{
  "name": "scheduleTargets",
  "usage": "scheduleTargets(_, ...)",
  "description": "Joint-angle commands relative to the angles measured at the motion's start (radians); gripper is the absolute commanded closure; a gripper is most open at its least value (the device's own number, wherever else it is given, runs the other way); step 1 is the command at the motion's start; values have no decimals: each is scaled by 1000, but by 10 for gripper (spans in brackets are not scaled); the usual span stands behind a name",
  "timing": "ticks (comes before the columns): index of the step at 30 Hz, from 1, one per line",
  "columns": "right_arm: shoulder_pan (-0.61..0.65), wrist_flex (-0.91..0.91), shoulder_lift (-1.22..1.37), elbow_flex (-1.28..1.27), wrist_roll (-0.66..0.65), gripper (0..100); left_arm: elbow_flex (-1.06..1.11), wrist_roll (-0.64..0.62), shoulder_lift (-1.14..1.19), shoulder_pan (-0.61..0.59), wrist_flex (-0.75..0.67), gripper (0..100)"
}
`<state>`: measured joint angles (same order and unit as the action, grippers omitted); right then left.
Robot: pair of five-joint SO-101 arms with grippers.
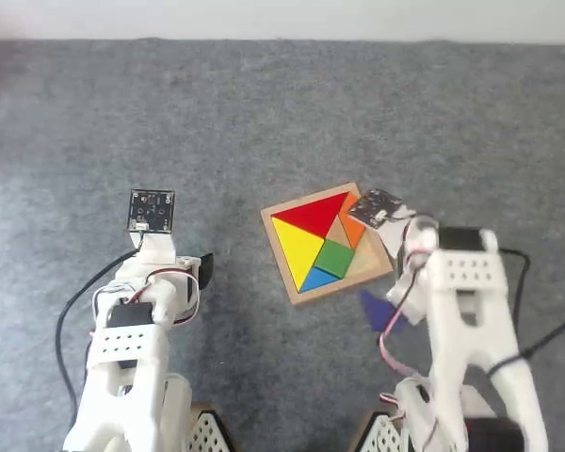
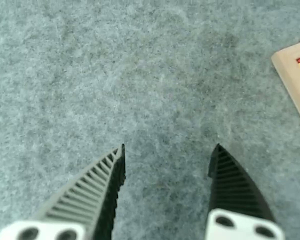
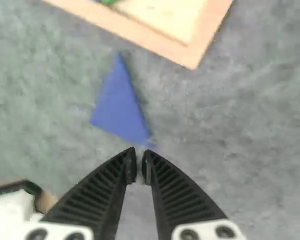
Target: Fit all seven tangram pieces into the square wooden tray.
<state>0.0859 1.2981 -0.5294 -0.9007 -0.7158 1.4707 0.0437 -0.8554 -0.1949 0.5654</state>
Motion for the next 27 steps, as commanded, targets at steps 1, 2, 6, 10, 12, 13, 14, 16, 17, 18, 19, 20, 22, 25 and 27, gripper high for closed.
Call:
scheduleTargets(1,73,-85,-148,-112,103,968,-7,2,-12,6,-15,732)
scheduleTargets(2,91,-105,-183,-129,149,967,-8,2,-12,8,-15,732)
scheduleTargets(6,179,-96,-312,-180,199,894,-8,2,-11,8,-14,732)
scheduleTargets(10,236,-76,-415,-230,150,869,-8,2,-11,5,-14,732)
scheduleTargets(12,239,-12,-427,-230,132,864,-8,2,-11,3,-12,732)
scheduleTargets(13,243,24,-412,-222,77,861,-8,2,-11,3,-12,732)
scheduleTargets(14,243,48,-387,-218,-3,844,-8,3,-11,3,-12,732)
scheduleTargets(16,243,65,-320,-209,-77,790,-8,2,-11,3,-12,732)
scheduleTargets(17,246,53,-291,-209,-83,764,-8,3,-11,3,-12,732)
scheduleTargets(18,248,41,-266,-212,-92,745,-8,3,-11,3,-12,732)
scheduleTargets(19,249,35,-245,-212,-118,740,-8,3,-11,3,-12,732)
scheduleTargets(20,251,30,-239,-213,-140,740,-8,5,-11,3,-12,732)
scheduleTargets(22,257,18,-245,-215,-180,742,-8,5,-11,3,-12,732)
scheduleTargets(25,268,-33,-234,-219,-255,738,-8,5,-11,3,-12,732)
scheduleTargets(27,268,-73,-208,-221,-273,727,-8,5,-11,3,-12,732)
